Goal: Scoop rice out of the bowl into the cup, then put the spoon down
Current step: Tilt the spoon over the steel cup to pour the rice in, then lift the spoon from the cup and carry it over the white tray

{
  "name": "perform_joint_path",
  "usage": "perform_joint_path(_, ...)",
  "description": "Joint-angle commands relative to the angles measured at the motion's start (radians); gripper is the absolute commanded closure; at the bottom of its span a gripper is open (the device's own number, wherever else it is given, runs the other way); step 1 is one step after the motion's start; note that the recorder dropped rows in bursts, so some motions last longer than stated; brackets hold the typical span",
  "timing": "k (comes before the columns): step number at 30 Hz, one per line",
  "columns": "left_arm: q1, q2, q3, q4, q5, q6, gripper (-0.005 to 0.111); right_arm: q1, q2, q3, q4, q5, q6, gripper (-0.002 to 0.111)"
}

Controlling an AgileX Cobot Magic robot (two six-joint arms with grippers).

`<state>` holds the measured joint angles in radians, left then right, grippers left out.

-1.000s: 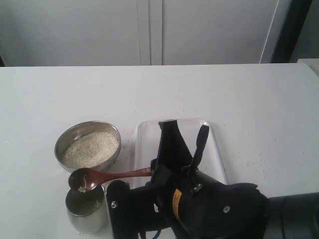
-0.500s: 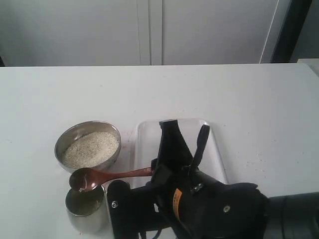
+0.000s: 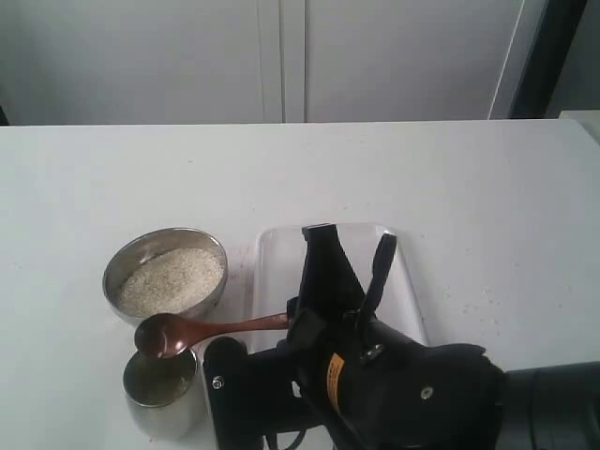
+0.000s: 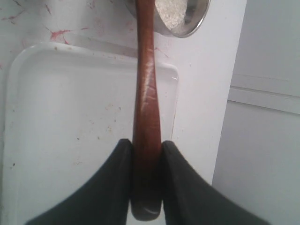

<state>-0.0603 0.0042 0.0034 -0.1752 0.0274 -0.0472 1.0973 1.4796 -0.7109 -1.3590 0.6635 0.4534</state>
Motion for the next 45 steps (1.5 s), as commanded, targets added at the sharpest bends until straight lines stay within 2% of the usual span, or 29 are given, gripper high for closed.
perform_joint_path(1,-0.002,-0.004,-0.003,-0.009,-0.004,-0.002,0.092,0.007,-0.002,0.003,0.009,0.009,-0.004,0.108)
perform_joint_path(31,-0.002,-0.004,-0.003,-0.009,-0.004,-0.002,0.092,0.024,-0.002,0.003,-0.009,0.021,0.014,0.108)
perform_joint_path(35,-0.002,-0.004,-0.003,-0.009,-0.004,-0.002,0.092,0.018,-0.025,0.002,-0.032,0.016,0.247,0.108)
perform_joint_path(41,-0.002,-0.004,-0.003,-0.009,-0.004,-0.002,0.092,0.018,-0.098,-0.008,-0.027,0.057,0.46,0.108)
perform_joint_path(45,-0.002,-0.004,-0.003,-0.009,-0.004,-0.002,0.092,-0.019,-0.146,-0.045,-0.004,0.064,0.648,0.108)
